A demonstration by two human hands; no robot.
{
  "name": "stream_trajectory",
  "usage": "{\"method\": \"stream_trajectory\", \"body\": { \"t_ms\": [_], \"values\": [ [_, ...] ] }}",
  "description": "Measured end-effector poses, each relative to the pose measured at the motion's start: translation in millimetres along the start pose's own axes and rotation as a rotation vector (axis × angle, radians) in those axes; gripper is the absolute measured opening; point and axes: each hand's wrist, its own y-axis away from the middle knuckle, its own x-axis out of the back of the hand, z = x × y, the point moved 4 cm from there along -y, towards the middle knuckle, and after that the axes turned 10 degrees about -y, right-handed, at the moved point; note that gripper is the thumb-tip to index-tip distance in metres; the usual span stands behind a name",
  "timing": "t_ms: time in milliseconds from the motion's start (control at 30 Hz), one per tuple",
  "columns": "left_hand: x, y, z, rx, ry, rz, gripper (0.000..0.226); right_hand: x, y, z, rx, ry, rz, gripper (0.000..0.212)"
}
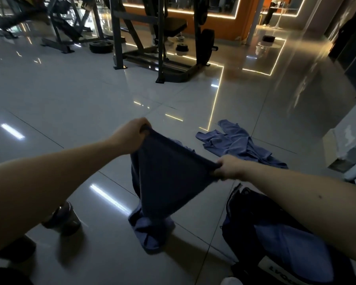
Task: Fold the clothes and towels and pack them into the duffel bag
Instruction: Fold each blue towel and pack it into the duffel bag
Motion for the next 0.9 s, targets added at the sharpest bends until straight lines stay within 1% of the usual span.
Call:
{"method": "stream_trajectory", "body": {
  "t_ms": [67,167,200,267,367,500,567,633,667,800,900],
  "values": [
    [23.4,-8.0,-8.3,0.048,0.003,0.055,0.018,32.1,-0.9,-21.3,0.078,-0.189,0.165,0.007],
    [61.9,-19.2,-17.4,0.125,0.048,0.181,0.004,68.4,6.1,-63.7,0.155,-0.399,0.295,0.014],
    [76.0,-21.7,-18.2,0.145,0.058,0.209,0.007,78.8,9.9,-79.0,0.173,-0.456,0.331,0.013],
    [107.4,-27.7,-15.6,0.171,0.072,0.252,0.013,100.6,20.2,-111.7,0.220,-0.588,0.368,0.011],
    [160.0,-37.0,-3.4,0.168,0.067,0.327,0.013,130.6,40.6,-159.8,0.315,-0.727,0.381,0.018],
    [227.6,-44.4,21.1,0.149,-0.010,0.462,0.012,167.7,72.2,-217.0,0.447,-0.783,0.497,0.013],
    [253.6,-46.6,32.2,0.142,-0.007,0.520,0.013,187.0,82.2,-236.1,0.469,-0.805,0.571,0.015],
    [270.9,-50.3,38.9,0.145,0.019,0.555,0.009,200.7,90.5,-248.7,0.489,-0.817,0.629,0.011],
    [277.0,-51.9,41.1,0.146,0.026,0.569,0.008,203.0,97.2,-253.7,0.500,-0.814,0.649,0.007],
    [282.6,-53.9,41.4,0.143,0.106,0.605,0.009,196.9,124.0,-262.9,0.545,-0.828,0.677,0.013],
    [271.9,-47.7,38.4,0.081,0.117,0.593,0.010,189.3,127.5,-251.4,0.550,-0.796,0.681,0.010]
  ]
}}
